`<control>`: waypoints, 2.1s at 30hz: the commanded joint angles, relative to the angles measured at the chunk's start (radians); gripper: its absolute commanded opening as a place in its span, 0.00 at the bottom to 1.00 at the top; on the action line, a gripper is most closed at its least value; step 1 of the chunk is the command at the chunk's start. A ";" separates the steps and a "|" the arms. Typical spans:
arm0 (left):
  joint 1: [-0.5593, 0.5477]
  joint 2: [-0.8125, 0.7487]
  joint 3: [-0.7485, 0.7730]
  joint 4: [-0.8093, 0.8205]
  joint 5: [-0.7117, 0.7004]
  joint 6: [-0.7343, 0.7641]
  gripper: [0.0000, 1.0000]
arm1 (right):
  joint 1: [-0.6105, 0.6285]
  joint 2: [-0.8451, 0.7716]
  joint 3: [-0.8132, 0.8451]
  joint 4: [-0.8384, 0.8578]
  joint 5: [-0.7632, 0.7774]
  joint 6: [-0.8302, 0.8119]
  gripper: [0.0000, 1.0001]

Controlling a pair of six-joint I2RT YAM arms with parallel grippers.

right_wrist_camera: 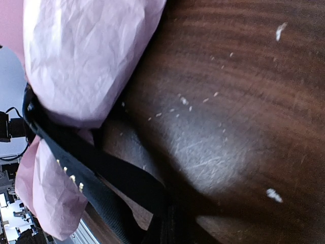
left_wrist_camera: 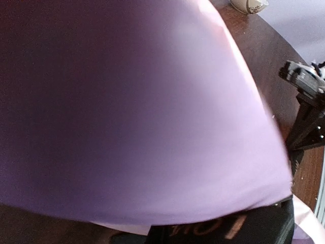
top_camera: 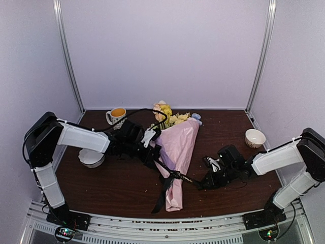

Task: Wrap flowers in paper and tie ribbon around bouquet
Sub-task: Tie the half-tied ribbon around the folded bouquet.

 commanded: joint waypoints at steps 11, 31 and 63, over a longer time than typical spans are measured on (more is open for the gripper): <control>0.015 0.102 0.040 0.021 -0.039 0.012 0.00 | 0.067 -0.063 -0.077 -0.146 0.043 -0.030 0.00; 0.016 0.070 -0.014 0.066 -0.026 0.038 0.00 | 0.085 -0.104 -0.154 -0.204 0.062 -0.061 0.00; -0.139 -0.145 0.046 0.099 0.179 0.209 0.00 | 0.084 -0.360 0.175 -0.002 0.116 -0.385 1.00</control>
